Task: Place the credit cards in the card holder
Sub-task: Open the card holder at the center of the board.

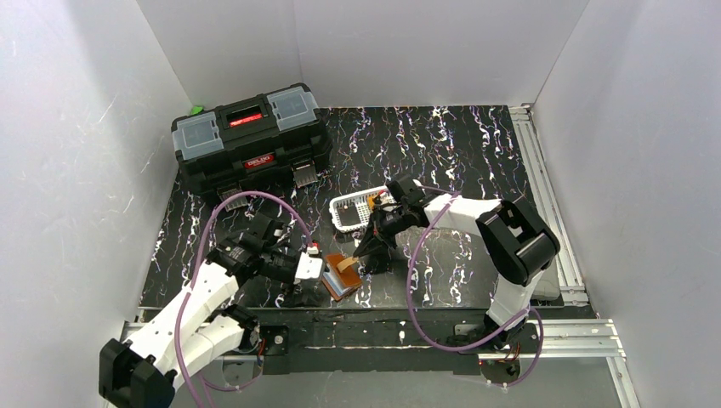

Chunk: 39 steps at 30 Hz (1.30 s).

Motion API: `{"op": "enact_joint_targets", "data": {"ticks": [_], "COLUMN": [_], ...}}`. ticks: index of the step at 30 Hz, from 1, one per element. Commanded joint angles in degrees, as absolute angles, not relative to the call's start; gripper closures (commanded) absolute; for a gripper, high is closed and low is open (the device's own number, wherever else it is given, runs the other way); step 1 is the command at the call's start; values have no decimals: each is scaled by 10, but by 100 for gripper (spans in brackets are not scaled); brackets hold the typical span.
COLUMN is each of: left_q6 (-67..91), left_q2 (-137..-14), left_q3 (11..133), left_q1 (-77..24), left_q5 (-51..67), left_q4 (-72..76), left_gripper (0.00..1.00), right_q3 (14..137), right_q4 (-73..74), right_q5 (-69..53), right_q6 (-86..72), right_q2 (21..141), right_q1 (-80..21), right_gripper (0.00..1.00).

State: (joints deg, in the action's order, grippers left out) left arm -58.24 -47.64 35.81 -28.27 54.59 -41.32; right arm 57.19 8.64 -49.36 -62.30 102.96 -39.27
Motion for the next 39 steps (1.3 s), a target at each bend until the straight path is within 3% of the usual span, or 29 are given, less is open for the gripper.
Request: {"op": "enact_joint_targets", "data": {"ticks": [1, 11, 16, 28, 39], "left_q6": [-651, -702, -747, -716, -708], "left_q2": [-494, -560, -597, -663, -682], "left_q3": [360, 381, 387, 409, 391], "left_q1": [-307, -341, -348, -358, -357], "left_q5": [544, 525, 513, 493, 477], "left_q4": [-437, -450, -431, -366, -340], "left_gripper": [18, 19, 25, 30, 30], "right_q3": [554, 556, 540, 548, 571], "right_q4": [58, 160, 201, 308, 326], "right_q5": [-501, -464, -413, -275, -245], "right_q6": [-621, -520, -457, -360, -341], "right_q2": [991, 990, 985, 977, 968], "right_q1": [-376, -337, -320, -320, -351], "right_gripper": [99, 99, 99, 99, 99]}}
